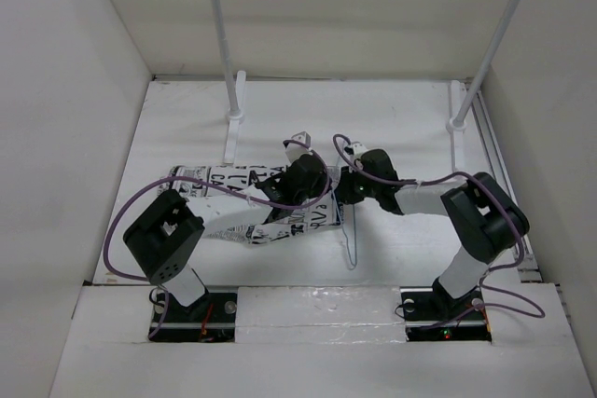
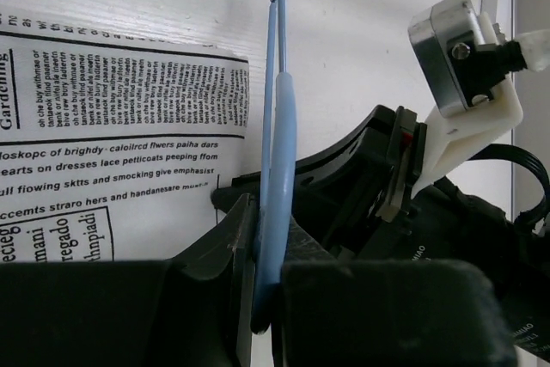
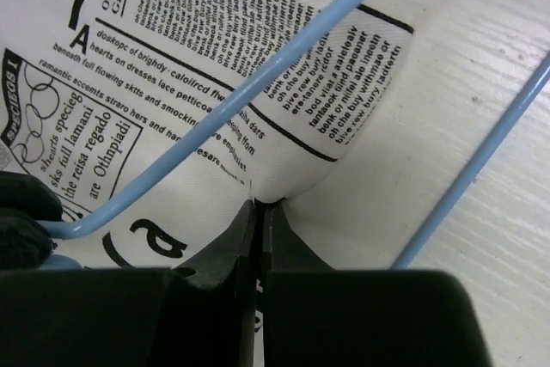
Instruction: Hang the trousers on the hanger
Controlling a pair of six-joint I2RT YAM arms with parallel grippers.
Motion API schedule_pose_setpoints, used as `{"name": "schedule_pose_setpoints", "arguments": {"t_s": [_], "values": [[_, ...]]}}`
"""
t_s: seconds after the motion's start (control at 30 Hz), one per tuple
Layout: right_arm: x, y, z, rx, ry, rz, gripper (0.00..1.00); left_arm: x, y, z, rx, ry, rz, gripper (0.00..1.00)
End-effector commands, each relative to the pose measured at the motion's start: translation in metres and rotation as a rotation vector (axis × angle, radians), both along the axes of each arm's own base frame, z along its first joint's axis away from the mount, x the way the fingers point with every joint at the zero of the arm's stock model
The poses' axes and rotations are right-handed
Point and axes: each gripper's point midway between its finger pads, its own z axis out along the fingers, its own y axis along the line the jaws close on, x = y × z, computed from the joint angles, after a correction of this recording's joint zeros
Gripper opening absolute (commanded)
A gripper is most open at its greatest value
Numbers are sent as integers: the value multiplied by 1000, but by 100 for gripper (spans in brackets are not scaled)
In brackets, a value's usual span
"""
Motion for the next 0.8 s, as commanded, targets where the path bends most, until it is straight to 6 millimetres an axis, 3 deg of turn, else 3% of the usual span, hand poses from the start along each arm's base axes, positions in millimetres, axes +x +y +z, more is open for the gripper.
{"name": "schedule_pose_setpoints", "arguments": {"t_s": [0.0, 0.17, 0.2, 0.3, 0.43, 0.47, 0.57, 0.67, 0.77], "values": [[-9, 8, -3, 71, 32, 5, 0, -8, 19, -12, 97, 12, 4, 0], [9, -26, 31, 85, -31, -62, 0, -4, 39, -15, 158, -2, 30, 0], [13, -34, 47, 92, -75, -66, 0, -3, 42, -11, 164, -18, 36, 0], [22, -68, 71, 82, -114, -99, 0, -1, 60, -9, 208, -43, 54, 0], [16, -123, 76, 9, -92, -161, 0, 0, 91, -14, 261, -45, 91, 0], [21, -147, 76, -7, -95, -214, 0, -3, 98, -18, 288, -46, 91, 0], [20, -181, 71, -40, -90, -246, 0, -9, 109, -16, 315, -60, 85, 0], [21, -184, 66, -17, -72, -243, 0, -13, 116, -19, 340, -50, 93, 0], [28, -193, 61, -23, -67, -270, 0, -9, 111, -12, 327, -69, 81, 0]]}}
